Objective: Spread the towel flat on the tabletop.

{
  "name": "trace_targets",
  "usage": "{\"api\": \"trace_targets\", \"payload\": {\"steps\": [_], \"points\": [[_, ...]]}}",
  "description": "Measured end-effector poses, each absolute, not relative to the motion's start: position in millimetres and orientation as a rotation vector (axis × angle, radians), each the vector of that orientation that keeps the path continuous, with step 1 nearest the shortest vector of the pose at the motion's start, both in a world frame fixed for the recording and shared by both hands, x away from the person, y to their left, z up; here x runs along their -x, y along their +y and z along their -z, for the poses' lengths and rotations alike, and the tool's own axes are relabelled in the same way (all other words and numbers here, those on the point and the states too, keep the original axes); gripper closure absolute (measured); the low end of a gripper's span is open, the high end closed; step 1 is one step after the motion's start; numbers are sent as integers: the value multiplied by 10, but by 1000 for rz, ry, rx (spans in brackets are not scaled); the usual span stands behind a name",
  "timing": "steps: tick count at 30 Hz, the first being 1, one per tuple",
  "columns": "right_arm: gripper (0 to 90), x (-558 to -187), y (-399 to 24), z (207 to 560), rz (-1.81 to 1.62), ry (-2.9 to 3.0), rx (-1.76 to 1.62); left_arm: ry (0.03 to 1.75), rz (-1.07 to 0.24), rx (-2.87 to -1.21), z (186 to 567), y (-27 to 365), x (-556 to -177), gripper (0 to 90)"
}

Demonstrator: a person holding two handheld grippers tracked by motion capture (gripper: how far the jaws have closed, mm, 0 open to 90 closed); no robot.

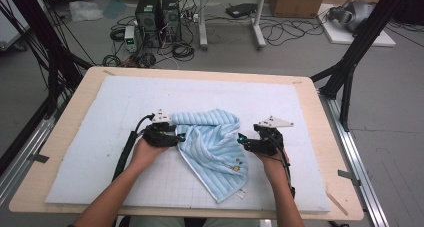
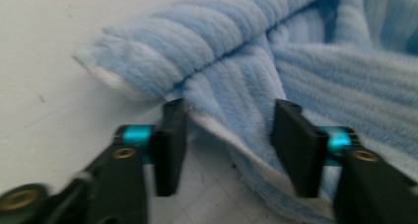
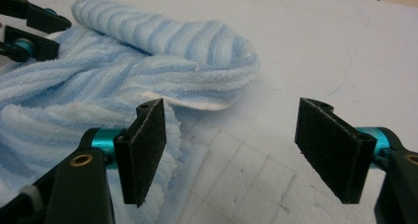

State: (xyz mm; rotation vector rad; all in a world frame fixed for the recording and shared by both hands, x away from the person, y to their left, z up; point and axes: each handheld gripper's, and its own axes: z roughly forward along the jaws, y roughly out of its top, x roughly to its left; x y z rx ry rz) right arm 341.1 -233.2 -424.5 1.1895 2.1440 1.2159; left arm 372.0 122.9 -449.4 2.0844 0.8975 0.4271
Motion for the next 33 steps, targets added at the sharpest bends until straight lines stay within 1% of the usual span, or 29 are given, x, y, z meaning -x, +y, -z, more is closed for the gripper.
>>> {"api": "trace_targets", "payload": {"steps": [1,2,4,8,15,20,24,26,29,31,32,33], "points": [[272,-3409,-2327,4250,-1210,2149,-1190,867,-408,-2096,4485,1227,-3709,653],[272,-3408,-2327,4255,-1207,2152,-1190,850,-416,-2110,4480,1224,-3696,777],[272,-3406,-2326,4269,-1195,2157,-1194,840,-428,-2121,4459,1251,-3674,836],[273,-3403,-2329,4282,-1197,2158,-1208,888,-408,-2050,4406,1451,-3624,841],[275,-3404,-2301,4280,-1208,2155,-1218,946,-407,-1995,4373,1932,-3483,839],[291,-3417,-2265,4301,-1206,2167,-1217,988,-416,-1965,4403,2204,-3370,839],[354,-3423,-2191,4322,-1235,2189,-1219,1018,-417,-1936,4417,2347,-3337,836],[427,-3429,-2103,4340,-1233,2215,-1183,1018,-416,-1933,4428,2361,-3339,835],[517,-3458,-1930,4390,-1223,2258,-1120,1021,-416,-1937,4441,2336,-3351,834],[555,-3512,-1744,4435,-1204,2292,-1086,1016,-420,-1946,4445,2321,-3353,834],[555,-3512,-1744,4435,-1204,2292,-1086,1017,-424,-1947,4445,2320,-3353,834],[581,-3575,-1629,4474,-1204,2314,-1073,1020,-422,-1944,4444,2321,-3351,832]]}}
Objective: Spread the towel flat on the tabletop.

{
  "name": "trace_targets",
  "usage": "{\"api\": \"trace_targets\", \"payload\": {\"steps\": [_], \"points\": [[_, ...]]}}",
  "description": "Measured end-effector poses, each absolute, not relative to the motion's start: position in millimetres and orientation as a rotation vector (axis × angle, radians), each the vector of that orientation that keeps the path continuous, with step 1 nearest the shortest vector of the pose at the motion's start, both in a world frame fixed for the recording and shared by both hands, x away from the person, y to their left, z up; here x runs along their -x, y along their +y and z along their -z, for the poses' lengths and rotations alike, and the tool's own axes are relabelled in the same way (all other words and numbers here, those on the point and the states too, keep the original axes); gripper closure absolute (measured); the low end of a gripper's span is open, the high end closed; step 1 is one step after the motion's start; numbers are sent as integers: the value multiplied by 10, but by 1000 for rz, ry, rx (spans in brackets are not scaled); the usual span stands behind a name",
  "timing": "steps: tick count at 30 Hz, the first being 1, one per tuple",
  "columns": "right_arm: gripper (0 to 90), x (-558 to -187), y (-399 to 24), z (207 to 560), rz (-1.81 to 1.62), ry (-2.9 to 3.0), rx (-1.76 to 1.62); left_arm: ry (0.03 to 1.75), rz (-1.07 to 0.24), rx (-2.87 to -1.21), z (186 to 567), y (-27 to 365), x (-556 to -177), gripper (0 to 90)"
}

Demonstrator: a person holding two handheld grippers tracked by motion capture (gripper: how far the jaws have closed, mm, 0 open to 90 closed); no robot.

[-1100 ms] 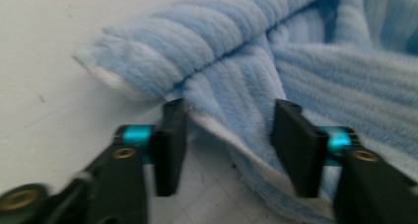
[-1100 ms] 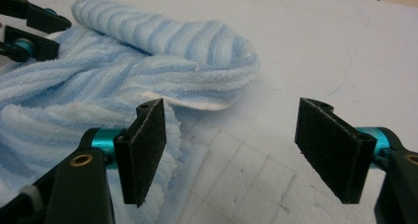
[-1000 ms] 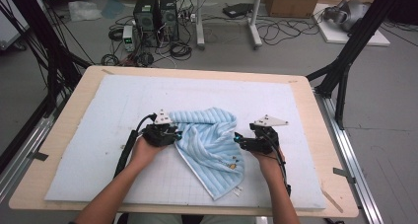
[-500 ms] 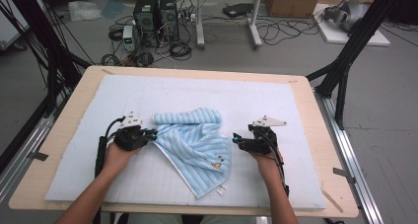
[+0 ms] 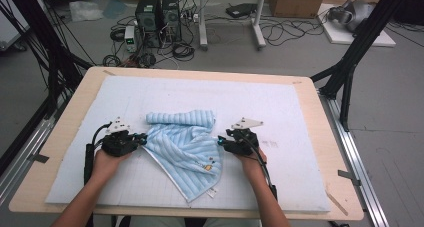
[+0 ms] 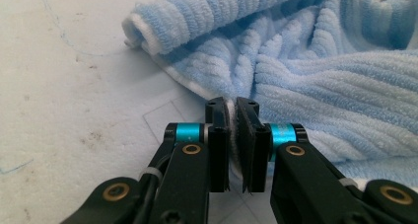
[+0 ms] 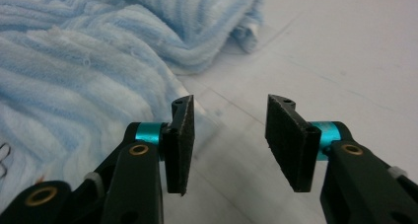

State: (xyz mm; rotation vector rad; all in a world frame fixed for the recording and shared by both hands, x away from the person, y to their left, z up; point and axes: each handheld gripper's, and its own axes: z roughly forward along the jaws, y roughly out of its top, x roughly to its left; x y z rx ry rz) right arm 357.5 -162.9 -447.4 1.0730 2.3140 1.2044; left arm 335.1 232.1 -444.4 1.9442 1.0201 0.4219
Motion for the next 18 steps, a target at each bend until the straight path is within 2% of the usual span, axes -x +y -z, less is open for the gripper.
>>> {"api": "trace_targets", "payload": {"steps": [1,2,3,4,11,18], "points": [[581,-3575,-1629,4474,-1204,2314,-1073,1022,-422,-1939,4442,2325,-3349,832],[630,-3606,-1576,4494,-1193,2341,-1065,1021,-424,-1939,4439,2333,-3349,831],[742,-3619,-1496,4501,-1124,2392,-1011,1027,-423,-1931,4439,2336,-3348,829],[773,-3615,-1494,4496,-1130,2411,-994,1029,-423,-1930,4440,2342,-3348,827],[805,-3495,-1714,4421,-1030,2458,-1016,1040,-419,-1927,4444,2375,-3349,827],[804,-3114,-2149,4387,-959,2439,-1050,1048,-414,-1931,4449,2371,-3339,824]]}}
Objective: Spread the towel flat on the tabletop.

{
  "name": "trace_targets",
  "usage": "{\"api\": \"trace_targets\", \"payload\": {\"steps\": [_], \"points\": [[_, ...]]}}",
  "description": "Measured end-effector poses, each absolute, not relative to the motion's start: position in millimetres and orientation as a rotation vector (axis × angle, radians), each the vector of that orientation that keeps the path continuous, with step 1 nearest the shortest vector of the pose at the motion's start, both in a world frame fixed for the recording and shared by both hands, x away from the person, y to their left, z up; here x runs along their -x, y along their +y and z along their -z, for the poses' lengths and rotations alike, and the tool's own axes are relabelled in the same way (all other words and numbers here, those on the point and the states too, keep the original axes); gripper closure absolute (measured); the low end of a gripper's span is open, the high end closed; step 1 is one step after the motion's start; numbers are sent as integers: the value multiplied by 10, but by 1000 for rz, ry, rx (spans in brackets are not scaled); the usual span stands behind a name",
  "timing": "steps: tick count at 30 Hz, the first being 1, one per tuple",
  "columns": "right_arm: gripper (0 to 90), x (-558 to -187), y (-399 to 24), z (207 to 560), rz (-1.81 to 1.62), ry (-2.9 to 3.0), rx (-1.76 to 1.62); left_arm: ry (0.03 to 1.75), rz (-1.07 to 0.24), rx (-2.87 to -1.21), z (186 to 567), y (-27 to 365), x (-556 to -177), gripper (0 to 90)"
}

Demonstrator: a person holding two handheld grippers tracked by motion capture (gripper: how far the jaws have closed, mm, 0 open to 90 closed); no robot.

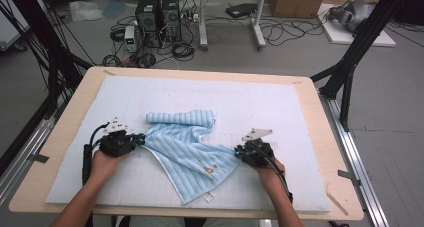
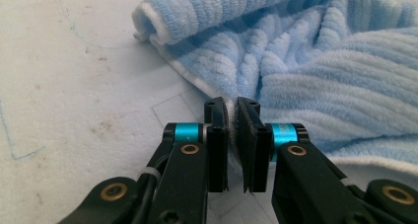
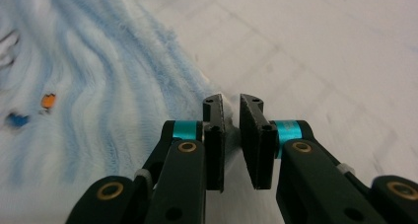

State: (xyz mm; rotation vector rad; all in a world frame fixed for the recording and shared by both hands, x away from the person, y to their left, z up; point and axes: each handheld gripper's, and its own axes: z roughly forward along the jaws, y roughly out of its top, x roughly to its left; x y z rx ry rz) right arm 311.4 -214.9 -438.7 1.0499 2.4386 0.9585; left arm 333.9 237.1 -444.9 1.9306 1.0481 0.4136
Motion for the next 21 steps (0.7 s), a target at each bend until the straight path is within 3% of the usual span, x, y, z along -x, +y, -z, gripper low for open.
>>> {"api": "trace_targets", "payload": {"steps": [4,7,8,10,14,21], "points": [[805,-2925,-2353,4374,-957,2422,-1063,1059,-410,-1916,4424,2399,-3335,823],[790,-2844,-2426,4368,-959,2415,-1076,1083,-416,-1886,4422,2425,-3344,753],[715,-2835,-2418,4352,-981,2397,-1076,1090,-416,-1878,4426,2434,-3350,699],[682,-2848,-2403,4335,-1012,2379,-1078,1097,-439,-1868,4429,2438,-3354,667],[580,-3017,-2188,4230,-1145,2316,-1052,1108,-486,-1825,4409,2454,-3349,545],[570,-3315,-1678,4210,-1218,2369,-984,1110,-531,-1757,4367,2512,-3337,539]]}}
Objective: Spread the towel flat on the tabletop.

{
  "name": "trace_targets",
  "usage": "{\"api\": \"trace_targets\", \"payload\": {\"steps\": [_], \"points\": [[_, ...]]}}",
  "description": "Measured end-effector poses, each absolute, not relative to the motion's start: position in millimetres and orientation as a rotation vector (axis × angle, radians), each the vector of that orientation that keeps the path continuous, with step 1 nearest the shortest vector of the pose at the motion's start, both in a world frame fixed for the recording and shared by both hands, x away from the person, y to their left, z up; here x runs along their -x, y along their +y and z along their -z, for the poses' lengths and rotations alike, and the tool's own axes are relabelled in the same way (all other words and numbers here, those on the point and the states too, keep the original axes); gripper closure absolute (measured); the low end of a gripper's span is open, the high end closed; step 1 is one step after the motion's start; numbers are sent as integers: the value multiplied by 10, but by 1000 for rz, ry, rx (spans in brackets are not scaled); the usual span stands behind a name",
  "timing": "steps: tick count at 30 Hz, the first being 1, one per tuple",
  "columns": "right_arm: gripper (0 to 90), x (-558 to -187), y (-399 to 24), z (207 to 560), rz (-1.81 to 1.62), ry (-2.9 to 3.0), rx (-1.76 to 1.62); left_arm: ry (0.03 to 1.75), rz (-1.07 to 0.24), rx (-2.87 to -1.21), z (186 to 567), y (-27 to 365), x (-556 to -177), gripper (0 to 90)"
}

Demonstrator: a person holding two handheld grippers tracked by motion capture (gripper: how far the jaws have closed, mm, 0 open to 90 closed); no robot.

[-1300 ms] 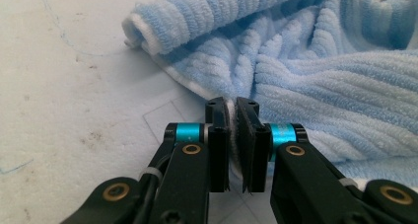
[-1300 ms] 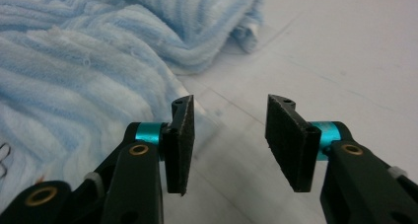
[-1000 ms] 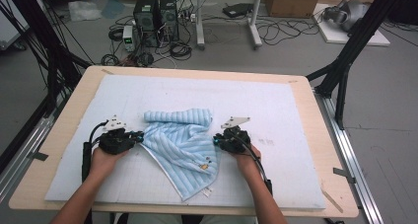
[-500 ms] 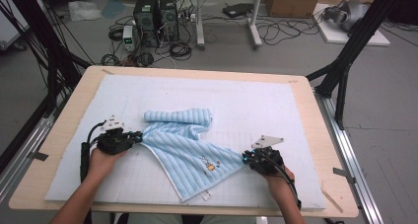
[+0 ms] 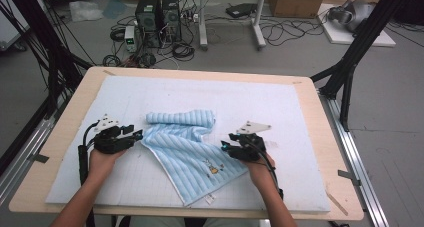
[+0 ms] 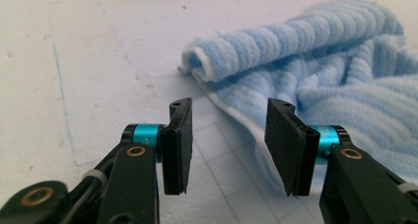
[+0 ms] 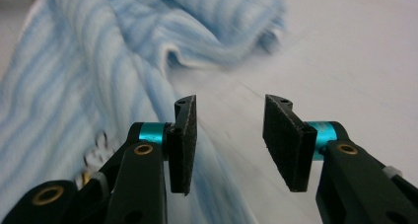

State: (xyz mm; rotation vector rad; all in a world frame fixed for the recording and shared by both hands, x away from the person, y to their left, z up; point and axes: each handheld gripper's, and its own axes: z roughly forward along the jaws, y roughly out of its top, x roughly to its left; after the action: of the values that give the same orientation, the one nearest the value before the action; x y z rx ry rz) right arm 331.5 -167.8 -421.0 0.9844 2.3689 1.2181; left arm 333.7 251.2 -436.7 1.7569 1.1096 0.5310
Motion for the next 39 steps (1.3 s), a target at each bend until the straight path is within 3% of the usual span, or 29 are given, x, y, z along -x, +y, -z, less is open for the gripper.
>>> {"api": "trace_targets", "payload": {"steps": [6,10,13,28,30,34,39], "points": [[618,-3525,-1225,4306,-1252,2464,-946,1111,-518,-1767,4374,2517,-3345,540],[816,-3577,-1129,4410,-1137,2546,-887,1107,-509,-1781,4384,2500,-3351,541],[865,-3547,-1224,4372,-1079,2535,-897,1108,-508,-1776,4384,2500,-3352,544],[866,-2958,-2114,4356,-1082,2603,-952,1092,-494,-1790,4392,2444,-3368,547],[820,-2921,-2157,4334,-1096,2595,-944,1082,-488,-1792,4392,2411,-3386,547],[646,-3019,-2229,4211,-1244,2436,-1033,1049,-453,-1812,4389,2280,-3428,547],[616,-3136,-2229,4151,-1263,2350,-1077,1032,-414,-1830,4427,2064,-3535,547]]}}
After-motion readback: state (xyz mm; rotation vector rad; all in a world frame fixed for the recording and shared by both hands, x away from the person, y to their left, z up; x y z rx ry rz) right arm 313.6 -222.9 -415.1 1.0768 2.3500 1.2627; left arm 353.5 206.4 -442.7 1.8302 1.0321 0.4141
